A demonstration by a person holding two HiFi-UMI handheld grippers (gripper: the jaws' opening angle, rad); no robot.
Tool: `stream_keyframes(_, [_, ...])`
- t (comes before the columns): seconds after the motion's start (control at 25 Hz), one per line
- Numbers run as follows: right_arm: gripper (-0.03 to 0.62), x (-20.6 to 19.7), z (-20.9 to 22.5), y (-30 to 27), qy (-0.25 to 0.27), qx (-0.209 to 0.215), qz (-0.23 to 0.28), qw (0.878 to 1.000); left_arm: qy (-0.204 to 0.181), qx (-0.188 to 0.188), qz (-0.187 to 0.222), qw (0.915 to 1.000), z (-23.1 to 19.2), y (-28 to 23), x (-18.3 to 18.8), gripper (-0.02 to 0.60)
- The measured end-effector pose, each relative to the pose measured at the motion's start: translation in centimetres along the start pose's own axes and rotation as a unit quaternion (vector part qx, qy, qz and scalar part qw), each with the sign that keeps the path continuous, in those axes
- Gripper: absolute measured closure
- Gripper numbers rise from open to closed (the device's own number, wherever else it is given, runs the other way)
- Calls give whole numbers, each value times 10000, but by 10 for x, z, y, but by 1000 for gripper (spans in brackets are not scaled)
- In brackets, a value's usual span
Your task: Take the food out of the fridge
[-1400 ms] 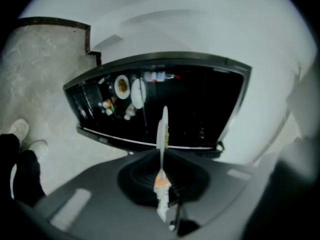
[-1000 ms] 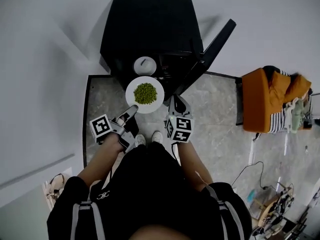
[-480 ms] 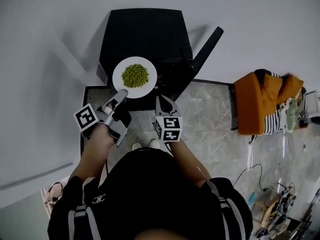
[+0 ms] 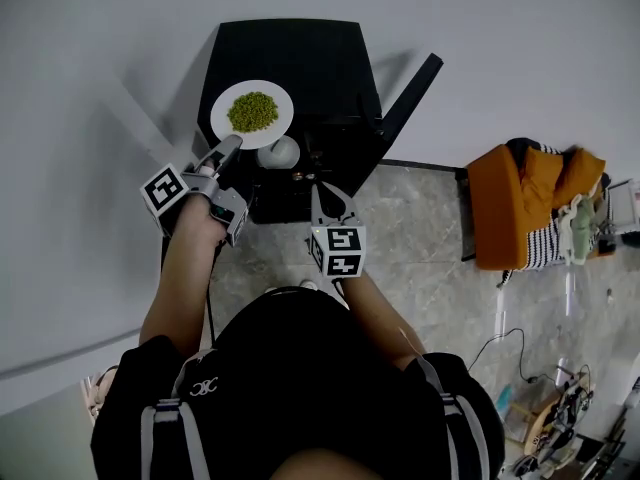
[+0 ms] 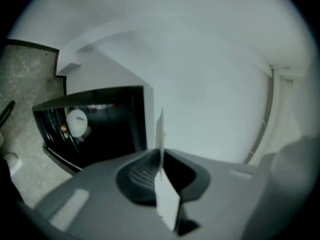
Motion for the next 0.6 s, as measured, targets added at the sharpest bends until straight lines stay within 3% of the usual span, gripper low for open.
stream_keyframes(0.6, [594, -4, 6, -5, -66, -47, -48, 10000, 56, 157, 348, 9993, -13, -49, 29, 563])
Point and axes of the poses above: the fingertips, and each gripper's own axes: y backward along the fingers, z to its right, x out of its top, the point moved 1 cm from there along y, backward along the fingers, and after that the axes turned 9 degrees about z, right-handed, at the moved point
